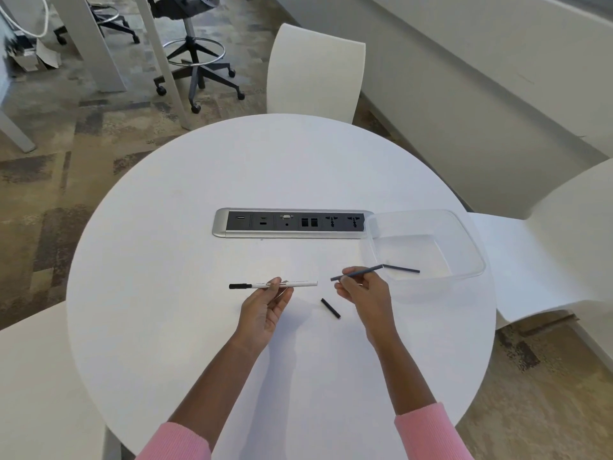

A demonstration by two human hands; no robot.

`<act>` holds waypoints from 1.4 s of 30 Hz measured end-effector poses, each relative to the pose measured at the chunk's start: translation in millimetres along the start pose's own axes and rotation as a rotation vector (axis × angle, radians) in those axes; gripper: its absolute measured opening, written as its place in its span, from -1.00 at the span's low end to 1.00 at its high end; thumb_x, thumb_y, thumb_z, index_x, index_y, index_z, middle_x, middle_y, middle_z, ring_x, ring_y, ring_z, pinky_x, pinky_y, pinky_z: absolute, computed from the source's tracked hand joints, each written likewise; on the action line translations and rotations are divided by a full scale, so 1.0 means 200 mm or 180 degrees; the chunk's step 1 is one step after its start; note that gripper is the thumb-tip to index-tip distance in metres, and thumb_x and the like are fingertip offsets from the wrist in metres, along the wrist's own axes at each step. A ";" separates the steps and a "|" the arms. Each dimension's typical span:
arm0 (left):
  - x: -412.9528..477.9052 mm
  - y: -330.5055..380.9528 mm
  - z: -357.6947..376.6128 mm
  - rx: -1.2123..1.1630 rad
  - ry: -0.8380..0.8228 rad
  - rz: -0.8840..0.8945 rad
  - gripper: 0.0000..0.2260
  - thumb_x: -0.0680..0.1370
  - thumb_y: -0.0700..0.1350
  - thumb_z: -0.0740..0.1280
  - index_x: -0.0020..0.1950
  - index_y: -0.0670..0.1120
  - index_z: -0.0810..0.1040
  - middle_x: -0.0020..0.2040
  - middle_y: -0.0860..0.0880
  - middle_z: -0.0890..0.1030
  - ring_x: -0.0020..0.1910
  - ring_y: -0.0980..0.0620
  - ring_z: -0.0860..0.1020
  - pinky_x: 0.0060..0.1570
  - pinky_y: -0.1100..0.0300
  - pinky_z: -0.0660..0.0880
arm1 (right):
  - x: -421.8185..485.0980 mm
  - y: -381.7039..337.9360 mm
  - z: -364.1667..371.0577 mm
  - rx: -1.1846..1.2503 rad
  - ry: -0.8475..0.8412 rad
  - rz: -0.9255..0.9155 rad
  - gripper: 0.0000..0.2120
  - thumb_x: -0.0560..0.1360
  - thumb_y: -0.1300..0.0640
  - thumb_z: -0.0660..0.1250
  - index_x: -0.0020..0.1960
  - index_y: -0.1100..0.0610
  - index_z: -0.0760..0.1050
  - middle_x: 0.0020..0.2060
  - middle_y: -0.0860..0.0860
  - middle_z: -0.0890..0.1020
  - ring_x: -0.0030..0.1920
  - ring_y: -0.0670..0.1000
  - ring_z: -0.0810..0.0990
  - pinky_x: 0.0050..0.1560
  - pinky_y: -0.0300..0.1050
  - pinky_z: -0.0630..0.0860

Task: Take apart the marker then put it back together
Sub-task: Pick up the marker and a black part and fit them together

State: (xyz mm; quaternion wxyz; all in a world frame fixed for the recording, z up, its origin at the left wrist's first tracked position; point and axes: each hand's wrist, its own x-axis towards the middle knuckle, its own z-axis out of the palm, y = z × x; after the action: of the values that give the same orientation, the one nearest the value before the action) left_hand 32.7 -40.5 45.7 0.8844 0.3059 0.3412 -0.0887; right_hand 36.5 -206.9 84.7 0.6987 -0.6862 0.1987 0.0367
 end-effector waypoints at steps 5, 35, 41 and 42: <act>-0.03 0.00 0.05 -0.0159 -0.0025 -0.0021 -0.87 0.53 -0.34 0.25 -0.21 -0.27 0.53 -0.45 -0.05 0.67 -0.40 0.07 0.66 -0.34 0.26 0.62 | -0.04 -0.05 0.05 0.0501 -0.0232 0.0050 -0.85 0.48 0.37 0.24 -0.17 0.16 0.50 -0.22 0.15 0.61 -0.22 0.03 0.64 -0.18 -0.31 0.62; -0.10 0.01 0.13 -0.0703 -0.0053 -0.0388 -0.88 0.54 -0.32 0.24 -0.17 -0.28 0.52 -0.43 -0.13 0.67 -0.41 0.01 0.67 -0.17 0.21 0.57 | -0.06 -0.04 0.08 -0.0491 -0.0358 -0.0686 -0.67 0.47 0.23 0.31 0.15 -0.04 0.36 -0.12 -0.02 0.58 -0.14 0.03 0.65 -0.20 -0.28 0.59; -0.10 0.03 0.14 -0.0858 -0.0041 -0.0401 -0.88 0.53 -0.31 0.25 -0.19 -0.27 0.52 -0.43 -0.14 0.67 -0.42 0.00 0.67 -0.13 0.21 0.56 | -0.09 -0.02 0.09 -0.0909 -0.0218 -0.1378 -0.54 0.54 0.21 0.19 0.38 -0.05 0.20 0.09 -0.16 0.50 -0.02 -0.13 0.59 -0.09 -0.54 0.44; -0.10 0.03 0.14 -0.0875 -0.0039 -0.0404 -0.88 0.53 -0.31 0.25 -0.18 -0.27 0.52 -0.43 -0.14 0.67 -0.42 0.00 0.67 -0.12 0.22 0.54 | -0.10 -0.02 0.09 -0.1036 -0.0243 -0.1466 -0.57 0.55 0.21 0.17 0.38 -0.01 0.22 0.15 -0.13 0.49 0.04 -0.11 0.56 -0.04 -0.56 0.42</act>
State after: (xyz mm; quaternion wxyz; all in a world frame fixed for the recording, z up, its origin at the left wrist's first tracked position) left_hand 35.9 -53.2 77.6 0.9126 0.1592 0.3633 -0.0987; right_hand 23.4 -185.1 94.2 0.5763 -0.8146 0.0026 -0.0658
